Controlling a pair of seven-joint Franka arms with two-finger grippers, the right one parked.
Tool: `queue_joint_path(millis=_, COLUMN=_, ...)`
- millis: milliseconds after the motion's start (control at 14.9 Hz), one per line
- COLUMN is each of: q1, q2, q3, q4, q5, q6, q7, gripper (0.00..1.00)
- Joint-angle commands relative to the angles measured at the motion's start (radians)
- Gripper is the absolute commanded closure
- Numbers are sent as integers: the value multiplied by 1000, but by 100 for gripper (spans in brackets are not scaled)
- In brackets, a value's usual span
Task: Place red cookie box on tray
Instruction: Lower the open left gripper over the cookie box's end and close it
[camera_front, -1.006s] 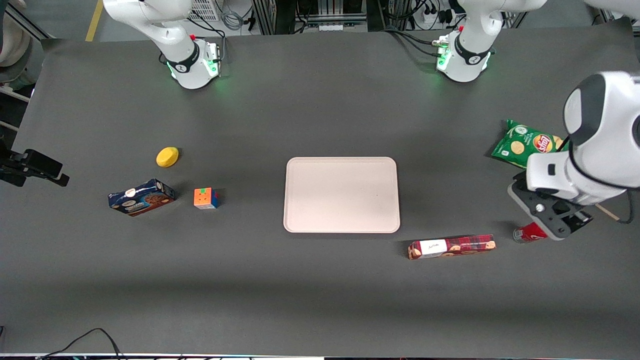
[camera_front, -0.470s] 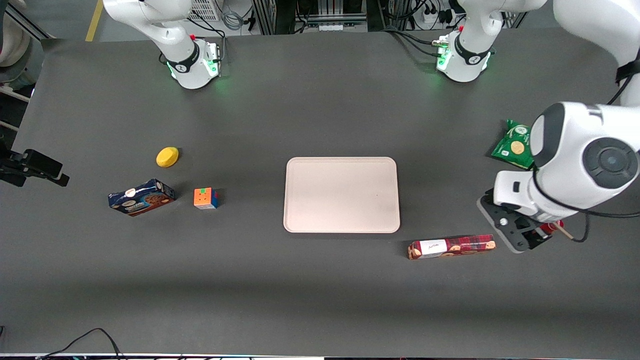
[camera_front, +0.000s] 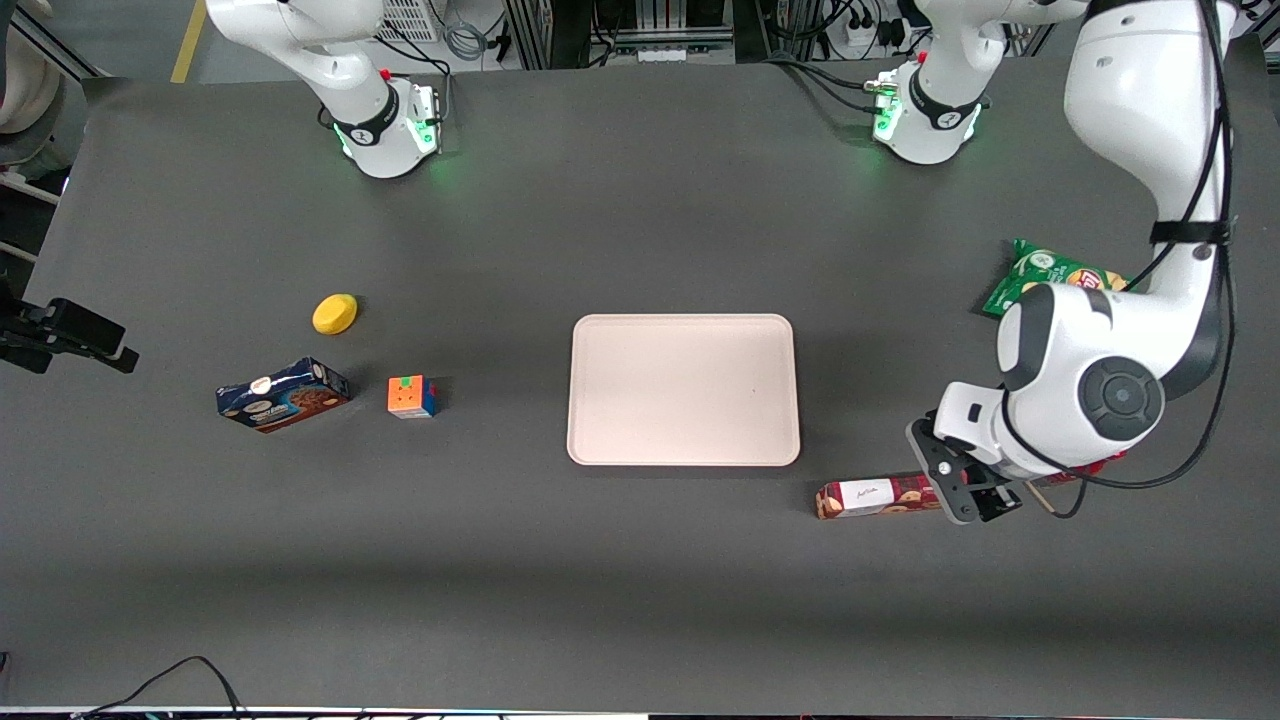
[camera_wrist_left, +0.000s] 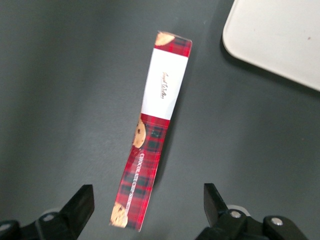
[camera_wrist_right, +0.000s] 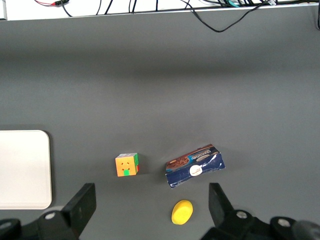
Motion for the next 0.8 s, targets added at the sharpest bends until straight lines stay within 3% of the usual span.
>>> queue_joint_path(millis=0, q1=6, q2=13, q3=-7, q4=-43, q5=-22, q6=86, q7=67, gripper=1)
queue_joint_path(millis=268, q1=-2, q2=48, q3=-24, q4=-67, q5=-20, q6=221, q7=132, gripper=0)
queue_joint_path(millis=738, q1=3, q2=85, q3=-22, q4=-94, q5=-16, q6=265, q7=190, gripper=0)
